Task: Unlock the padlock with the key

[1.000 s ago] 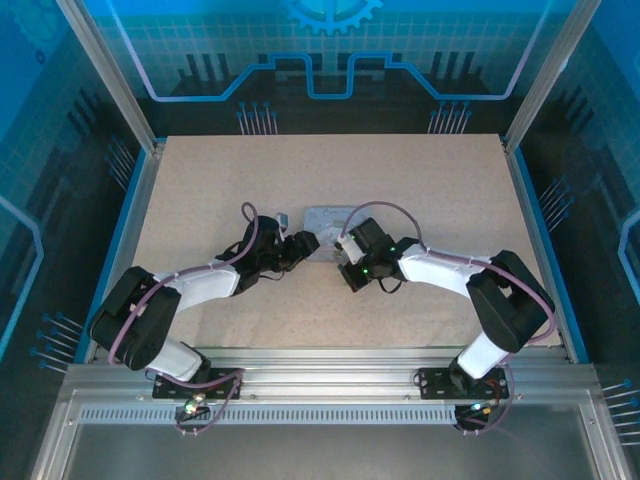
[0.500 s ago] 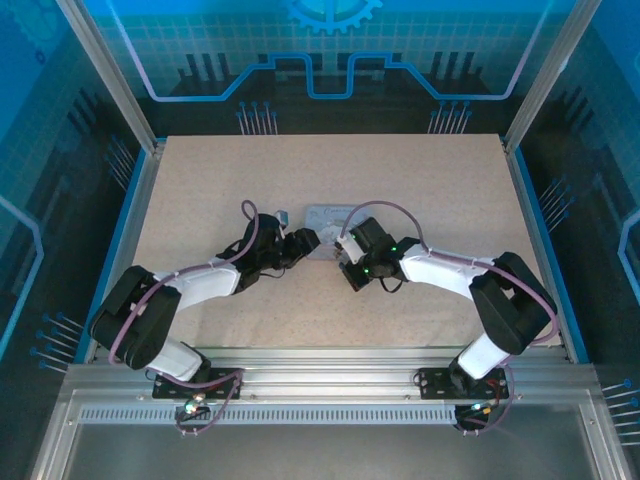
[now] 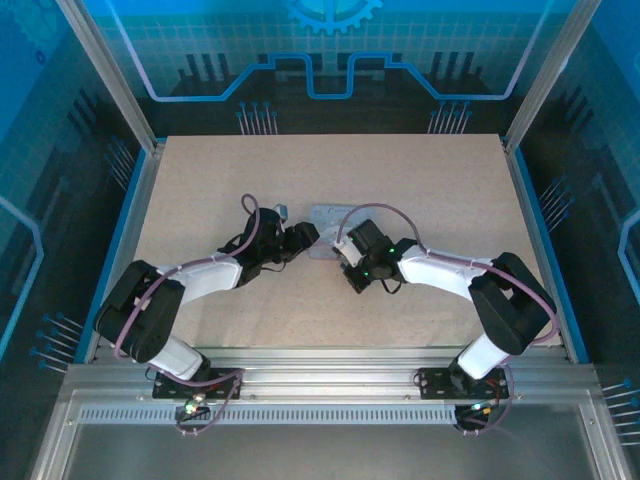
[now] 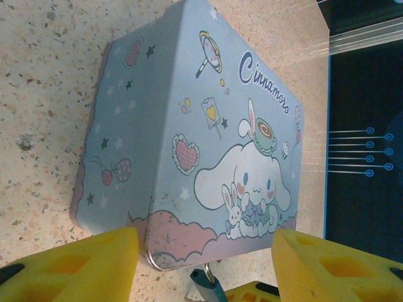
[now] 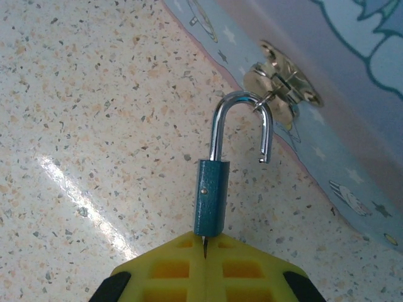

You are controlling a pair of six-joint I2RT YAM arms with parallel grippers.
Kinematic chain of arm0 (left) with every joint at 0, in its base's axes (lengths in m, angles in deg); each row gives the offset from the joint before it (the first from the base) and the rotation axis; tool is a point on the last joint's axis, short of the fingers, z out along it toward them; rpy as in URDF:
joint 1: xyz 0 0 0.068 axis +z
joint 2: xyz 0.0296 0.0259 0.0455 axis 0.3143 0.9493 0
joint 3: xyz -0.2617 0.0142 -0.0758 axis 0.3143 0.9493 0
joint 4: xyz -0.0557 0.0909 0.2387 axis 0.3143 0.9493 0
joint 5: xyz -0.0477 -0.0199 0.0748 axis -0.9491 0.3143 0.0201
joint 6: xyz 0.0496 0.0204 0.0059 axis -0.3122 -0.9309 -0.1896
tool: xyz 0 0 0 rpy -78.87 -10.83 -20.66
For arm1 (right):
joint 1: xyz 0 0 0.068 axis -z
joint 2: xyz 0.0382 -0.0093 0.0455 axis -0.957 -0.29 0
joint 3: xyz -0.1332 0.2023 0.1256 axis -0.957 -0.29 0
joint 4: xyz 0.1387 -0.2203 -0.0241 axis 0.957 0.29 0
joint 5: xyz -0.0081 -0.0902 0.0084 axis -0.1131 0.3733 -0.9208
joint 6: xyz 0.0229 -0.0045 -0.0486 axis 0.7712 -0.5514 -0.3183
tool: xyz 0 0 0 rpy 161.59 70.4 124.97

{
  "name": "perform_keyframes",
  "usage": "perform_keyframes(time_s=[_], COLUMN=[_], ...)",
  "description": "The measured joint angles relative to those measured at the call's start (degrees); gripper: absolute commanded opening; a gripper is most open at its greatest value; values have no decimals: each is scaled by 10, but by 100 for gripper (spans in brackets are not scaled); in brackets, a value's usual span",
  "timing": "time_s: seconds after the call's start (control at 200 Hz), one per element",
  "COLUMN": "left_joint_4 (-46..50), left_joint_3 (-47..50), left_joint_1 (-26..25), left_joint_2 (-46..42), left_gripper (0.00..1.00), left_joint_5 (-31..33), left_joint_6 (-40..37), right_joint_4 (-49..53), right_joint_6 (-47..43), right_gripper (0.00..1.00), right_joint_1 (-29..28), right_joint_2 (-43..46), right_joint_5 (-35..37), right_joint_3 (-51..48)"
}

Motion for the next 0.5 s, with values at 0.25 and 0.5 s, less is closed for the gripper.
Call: perform_keyframes(time_s=[0.25,0.5], left_joint_4=[3,14], left_joint_3=[0,6], left_joint_1=[0,1], left_joint_2=[-2,-26], left_gripper=[59,60], left_joint_5=[0,0], left_joint_6=[-8,-10], right_joint_4=[25,65], right_joint_6=[-25,-55], right_gripper=[0,0], right_joint_1=[-3,-3], right_joint_2=[-7,-26], right_joint_5=[13,26], right_joint_3=[31,66])
